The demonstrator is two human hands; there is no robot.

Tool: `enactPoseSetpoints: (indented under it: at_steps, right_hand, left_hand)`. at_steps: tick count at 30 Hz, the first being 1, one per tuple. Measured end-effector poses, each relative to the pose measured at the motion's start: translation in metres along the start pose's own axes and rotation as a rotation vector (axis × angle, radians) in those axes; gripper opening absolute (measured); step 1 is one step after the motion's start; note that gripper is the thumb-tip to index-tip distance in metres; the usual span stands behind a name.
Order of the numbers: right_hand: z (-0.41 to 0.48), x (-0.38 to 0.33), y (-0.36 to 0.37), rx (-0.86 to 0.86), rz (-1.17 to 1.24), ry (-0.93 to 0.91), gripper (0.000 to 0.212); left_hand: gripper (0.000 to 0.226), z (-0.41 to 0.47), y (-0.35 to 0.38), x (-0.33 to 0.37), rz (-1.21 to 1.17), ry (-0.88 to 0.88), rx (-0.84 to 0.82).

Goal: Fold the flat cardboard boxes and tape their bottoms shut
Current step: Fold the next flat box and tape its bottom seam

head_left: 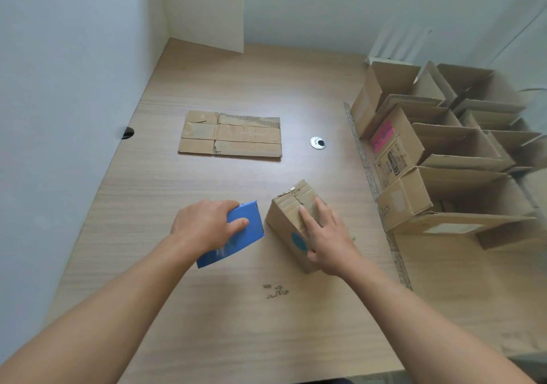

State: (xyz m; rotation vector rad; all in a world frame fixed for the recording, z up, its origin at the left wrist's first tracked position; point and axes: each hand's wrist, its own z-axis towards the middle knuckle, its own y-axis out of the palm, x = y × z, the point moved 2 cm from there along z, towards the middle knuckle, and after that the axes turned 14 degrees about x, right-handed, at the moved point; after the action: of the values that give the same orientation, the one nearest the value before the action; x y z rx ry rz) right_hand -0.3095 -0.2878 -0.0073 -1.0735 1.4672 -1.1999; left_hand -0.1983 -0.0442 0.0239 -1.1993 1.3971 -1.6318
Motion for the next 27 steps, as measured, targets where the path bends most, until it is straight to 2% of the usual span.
enactPoseSetpoints:
  at_steps: [2,5,7,11,15,18,20,21,23,27]
  right_hand:
    - [0.001,0.007,-0.002,-0.036,0.039,-0.018,0.099]
    - [0.006,0.01,-0.01,0.085,0.181,0.155,0.093]
    - [0.006,0.003,-0.011,0.125,0.084,0.205,0.081]
    - [0.005,-0.004,-0.007,0.103,-0.005,0.139,0.062]
    - [0.01,-0.004,-0.015,-0.019,-0.049,0.014,0.059]
    - [0.007,-0.011,-0.017,-0.081,0.136,0.038,0.052]
    - [0.004,-0.021,-0.016,-0.033,0.331,0.164,0.053]
    - [0.003,-0.029,-0.013,-0.001,0.358,0.208,0.061]
    - [-0.001,-0.042,-0.007,0.07,0.273,0.232,0.073]
    - [-0.007,-0.043,0.006,0.208,0.101,0.087,0.062]
  left_hand:
    - [0.04,0.002,-0.001,-0.001,-0.031,-0.026,-0.011]
    - [0.043,0.004,-0.001,-0.002,-0.069,-0.04,-0.039]
    - [0.047,0.003,-0.003,-0.002,-0.091,-0.045,-0.059]
    - [0.062,0.0,-0.007,-0.007,-0.16,-0.029,-0.109]
    - [0.057,-0.005,-0.011,-0.016,-0.177,-0.023,-0.103]
    - [0.054,-0.005,-0.013,-0.025,-0.168,-0.037,-0.075]
    - [0.055,-0.005,-0.012,-0.029,-0.188,-0.052,-0.065]
    - [0.055,-0.004,-0.012,-0.03,-0.191,-0.052,-0.059]
    - [0.056,-0.005,-0.012,-0.03,-0.184,-0.038,-0.049]
    - [0.058,-0.009,-0.014,-0.028,-0.211,0.007,-0.013]
